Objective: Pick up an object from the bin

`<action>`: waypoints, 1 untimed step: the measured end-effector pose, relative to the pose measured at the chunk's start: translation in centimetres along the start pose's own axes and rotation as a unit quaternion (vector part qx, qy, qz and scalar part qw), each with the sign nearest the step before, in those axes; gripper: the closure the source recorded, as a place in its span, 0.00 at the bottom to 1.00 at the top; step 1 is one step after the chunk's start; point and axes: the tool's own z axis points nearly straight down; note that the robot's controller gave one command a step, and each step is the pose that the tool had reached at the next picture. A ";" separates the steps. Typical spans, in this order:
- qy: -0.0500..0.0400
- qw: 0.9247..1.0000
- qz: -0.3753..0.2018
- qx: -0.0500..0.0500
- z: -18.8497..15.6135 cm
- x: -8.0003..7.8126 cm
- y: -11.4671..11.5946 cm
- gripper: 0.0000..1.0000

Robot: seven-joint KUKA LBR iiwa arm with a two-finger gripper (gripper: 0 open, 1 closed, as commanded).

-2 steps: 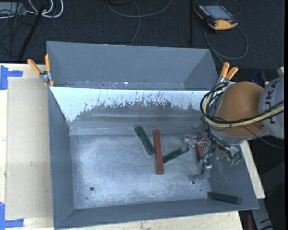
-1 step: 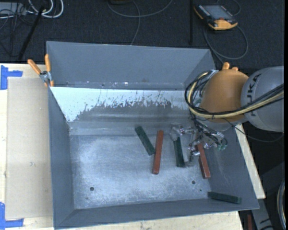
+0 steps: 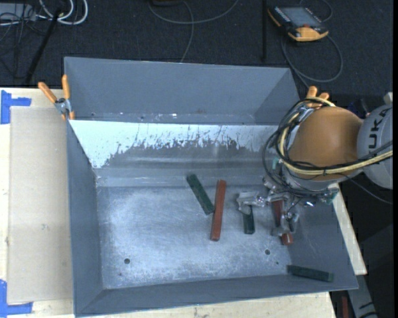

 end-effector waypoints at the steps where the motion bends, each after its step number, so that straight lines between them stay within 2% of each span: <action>1: 0.001 0.975 -0.224 0.001 0.0 -1.9 -0.2 0.00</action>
Offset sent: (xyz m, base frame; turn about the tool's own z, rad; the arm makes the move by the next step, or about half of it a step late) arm 0.0117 0.0088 -0.0002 -0.4520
